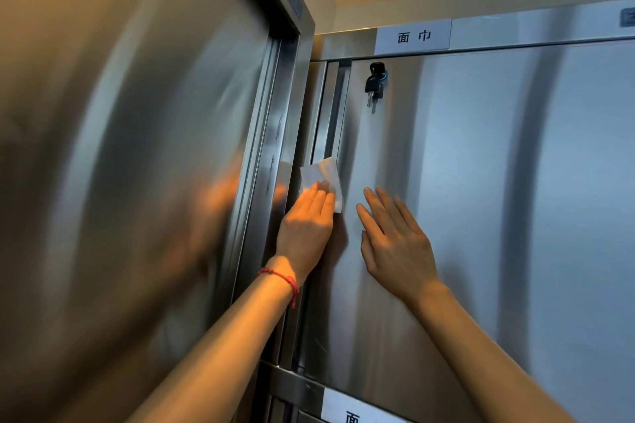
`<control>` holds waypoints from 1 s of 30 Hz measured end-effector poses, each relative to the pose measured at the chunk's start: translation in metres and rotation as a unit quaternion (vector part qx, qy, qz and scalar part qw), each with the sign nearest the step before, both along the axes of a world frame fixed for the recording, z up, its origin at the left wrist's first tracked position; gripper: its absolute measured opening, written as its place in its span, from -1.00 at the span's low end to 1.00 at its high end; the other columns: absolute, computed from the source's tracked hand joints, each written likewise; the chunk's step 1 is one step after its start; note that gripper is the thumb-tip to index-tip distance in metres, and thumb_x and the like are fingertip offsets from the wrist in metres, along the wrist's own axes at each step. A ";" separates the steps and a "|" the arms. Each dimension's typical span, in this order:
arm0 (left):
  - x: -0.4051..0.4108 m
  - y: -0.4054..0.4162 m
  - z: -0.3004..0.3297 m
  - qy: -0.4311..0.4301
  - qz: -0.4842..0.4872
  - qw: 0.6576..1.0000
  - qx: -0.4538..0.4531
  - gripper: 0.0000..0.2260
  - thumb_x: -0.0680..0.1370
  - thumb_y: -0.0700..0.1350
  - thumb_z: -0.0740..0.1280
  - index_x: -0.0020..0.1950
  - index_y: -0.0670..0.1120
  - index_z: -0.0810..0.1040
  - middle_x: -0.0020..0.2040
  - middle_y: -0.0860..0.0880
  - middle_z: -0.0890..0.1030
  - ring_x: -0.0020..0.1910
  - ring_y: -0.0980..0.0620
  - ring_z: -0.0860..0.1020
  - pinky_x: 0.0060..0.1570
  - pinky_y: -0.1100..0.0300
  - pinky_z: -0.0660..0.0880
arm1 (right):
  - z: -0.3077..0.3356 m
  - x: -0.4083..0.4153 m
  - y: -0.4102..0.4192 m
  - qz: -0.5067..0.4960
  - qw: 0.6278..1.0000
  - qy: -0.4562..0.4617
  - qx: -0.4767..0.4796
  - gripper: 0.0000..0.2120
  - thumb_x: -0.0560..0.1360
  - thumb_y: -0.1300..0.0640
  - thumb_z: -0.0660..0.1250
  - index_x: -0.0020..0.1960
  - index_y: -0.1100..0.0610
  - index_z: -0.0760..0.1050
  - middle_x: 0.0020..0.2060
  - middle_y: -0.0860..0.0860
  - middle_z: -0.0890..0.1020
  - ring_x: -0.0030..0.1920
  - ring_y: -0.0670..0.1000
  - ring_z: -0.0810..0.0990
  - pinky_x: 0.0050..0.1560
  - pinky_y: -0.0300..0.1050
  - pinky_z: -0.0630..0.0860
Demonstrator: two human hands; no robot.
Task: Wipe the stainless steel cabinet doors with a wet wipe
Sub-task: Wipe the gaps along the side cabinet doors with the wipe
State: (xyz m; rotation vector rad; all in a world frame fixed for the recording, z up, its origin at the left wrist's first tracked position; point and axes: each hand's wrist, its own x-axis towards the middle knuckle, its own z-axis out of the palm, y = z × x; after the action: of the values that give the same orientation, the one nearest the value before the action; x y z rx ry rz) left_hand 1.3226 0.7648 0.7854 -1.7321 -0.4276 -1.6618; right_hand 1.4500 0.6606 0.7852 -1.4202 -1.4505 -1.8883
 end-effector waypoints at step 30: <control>-0.014 0.012 0.001 0.109 0.158 0.980 0.043 -0.40 0.31 -0.28 0.48 0.29 -0.31 0.33 0.23 -0.23 0.54 0.24 -0.11 0.52 0.26 0.10 0.42 | -0.001 -0.002 -0.002 -0.001 1.000 -0.003 0.000 -0.57 0.51 0.11 0.10 0.25 0.27 0.54 0.29 0.22 0.51 0.34 0.21 0.43 0.35 0.13 0.31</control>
State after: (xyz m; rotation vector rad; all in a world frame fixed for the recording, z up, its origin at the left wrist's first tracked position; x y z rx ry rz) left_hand 1.3089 0.7772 0.7863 -1.6605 -0.4910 -1.2353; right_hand 1.4480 0.6586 0.7843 -1.4171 -1.4526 -1.8949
